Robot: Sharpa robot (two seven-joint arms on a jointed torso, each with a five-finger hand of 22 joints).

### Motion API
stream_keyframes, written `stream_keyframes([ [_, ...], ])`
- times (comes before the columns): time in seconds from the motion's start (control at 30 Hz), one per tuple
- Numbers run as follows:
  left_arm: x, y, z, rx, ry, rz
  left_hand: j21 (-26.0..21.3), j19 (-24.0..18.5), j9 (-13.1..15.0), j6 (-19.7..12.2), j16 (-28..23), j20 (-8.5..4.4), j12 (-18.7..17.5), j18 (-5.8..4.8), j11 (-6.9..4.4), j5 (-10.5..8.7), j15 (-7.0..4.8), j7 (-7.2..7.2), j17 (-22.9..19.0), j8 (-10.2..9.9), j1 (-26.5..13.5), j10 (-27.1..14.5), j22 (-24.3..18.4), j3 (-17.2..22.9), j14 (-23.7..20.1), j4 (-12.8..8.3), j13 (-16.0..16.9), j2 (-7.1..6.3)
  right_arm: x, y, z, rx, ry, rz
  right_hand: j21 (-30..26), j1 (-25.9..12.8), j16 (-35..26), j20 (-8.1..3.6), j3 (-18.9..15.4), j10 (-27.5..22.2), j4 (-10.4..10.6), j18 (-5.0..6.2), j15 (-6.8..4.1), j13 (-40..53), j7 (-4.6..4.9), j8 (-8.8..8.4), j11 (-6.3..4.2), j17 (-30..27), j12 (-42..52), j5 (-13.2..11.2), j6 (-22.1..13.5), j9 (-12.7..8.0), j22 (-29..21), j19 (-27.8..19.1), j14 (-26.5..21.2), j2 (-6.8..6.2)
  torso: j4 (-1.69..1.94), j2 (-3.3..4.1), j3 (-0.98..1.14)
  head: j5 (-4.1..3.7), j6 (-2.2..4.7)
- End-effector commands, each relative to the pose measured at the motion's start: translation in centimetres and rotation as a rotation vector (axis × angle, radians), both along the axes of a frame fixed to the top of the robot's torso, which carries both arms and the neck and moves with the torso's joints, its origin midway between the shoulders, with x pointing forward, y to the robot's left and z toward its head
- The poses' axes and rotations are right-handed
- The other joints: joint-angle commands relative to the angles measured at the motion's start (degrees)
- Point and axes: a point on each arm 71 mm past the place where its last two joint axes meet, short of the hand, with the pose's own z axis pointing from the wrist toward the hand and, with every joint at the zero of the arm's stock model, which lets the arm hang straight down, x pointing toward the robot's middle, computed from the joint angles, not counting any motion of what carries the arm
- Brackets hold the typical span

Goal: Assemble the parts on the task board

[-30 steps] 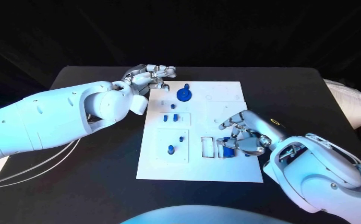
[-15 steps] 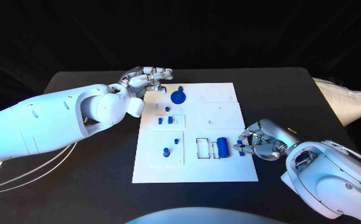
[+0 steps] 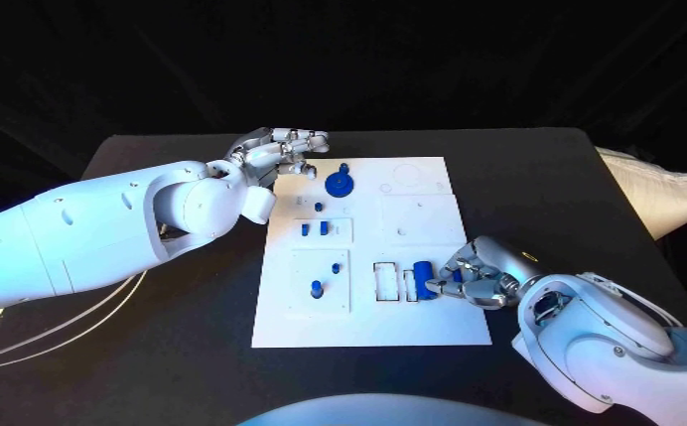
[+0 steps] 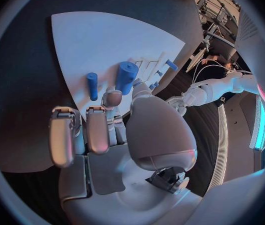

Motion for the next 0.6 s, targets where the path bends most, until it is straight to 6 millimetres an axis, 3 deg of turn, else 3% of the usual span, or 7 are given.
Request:
stream_keyframes([
  [0.03, -0.1, -0.2, 0.1, -0.01, -0.004, -0.019, -0.4, 0.0, -0.1, -0.4, 0.2, 0.26, 0.3, 1.11, 0.17, -0.08, 0.0, -0.08, -0.1, 0.2, 0.2, -0.4, 0.0, -0.2, -0.2, 0.0, 0.1, 0.46, 0.0, 0.2, -0.3, -0.02, 0.011, -0.001, 0.3, -0.7, 0.3, 0.15, -0.7, 0.4, 0.0, -1.14, -0.56, 0.5, -0.14, 0.39, 0.0, 0.1, 0.5, -0.3, -0.2, 0.1, 3.6, 0.4, 2.8, -0.12, -0.07, -0.03, -0.04, 0.11, -0.12],
  [0.27, -0.1, -0.3, 0.1, -0.01, -0.005, -0.022, -0.4, 0.0, -0.1, -0.4, 0.2, 0.26, 0.3, 1.11, 0.17, -0.08, 0.0, -0.08, -0.1, 0.2, 0.2, -0.4, 0.0, -0.2, -0.2, 0.0, 0.1, 0.46, 0.3, 0.9, -0.8, -0.021, 0.018, 0.01, 0.3, -1.4, 0.3, 0.15, -1.2, 0.4, 0.0, -1.13, -0.57, 1.2, -0.21, 0.76, -0.03, 0.0, 0.8, -0.5, 0.0, 0.1, 3.6, 0.4, 2.8, 0.28, -0.08, 0.0, 0.07, 0.21, -0.27],
  [0.5, -0.1, -0.4, 0.1, -0.009, -0.003, -0.024, -0.4, 0.0, -0.1, -0.4, 0.2, 0.26, 0.3, 1.11, 0.17, -0.08, 0.0, -0.08, -0.1, 0.2, 0.2, -0.4, 0.0, -0.2, -0.2, 0.0, 0.1, 0.46, 0.6, 1.4, -1.2, -0.019, 0.029, 0.014, 0.4, -1.2, 0.3, 0.11, -1.4, 0.4, -0.1, -1.14, -0.65, 1.8, -0.37, 1.24, -0.15, 0.2, 1.1, -0.4, 0.4, 0.3, 3.7, 0.4, 2.8, 0.68, -0.03, -0.01, -0.04, 0.18, -0.43],
  [0.6, -0.1, -0.4, 0.1, -0.009, -0.003, -0.025, -0.4, 0.0, -0.1, -0.4, 0.2, 0.26, 0.3, 1.11, 0.17, -0.08, 0.0, -0.08, -0.1, 0.2, 0.2, -0.4, 0.0, -0.2, -0.2, 0.0, 0.1, 0.46, 0.7, 1.5, -1.5, -0.024, 0.038, 0.015, 0.4, 0.8, 0.3, 0.0, -1.4, 0.4, -0.7, -1.14, -0.79, 2.4, -0.53, 1.69, -0.33, 0.2, 1.2, -0.2, 0.7, 0.5, 3.7, 0.4, 2.8, 0.8, -0.05, -0.02, -0.07, 0.18, -0.31],
])
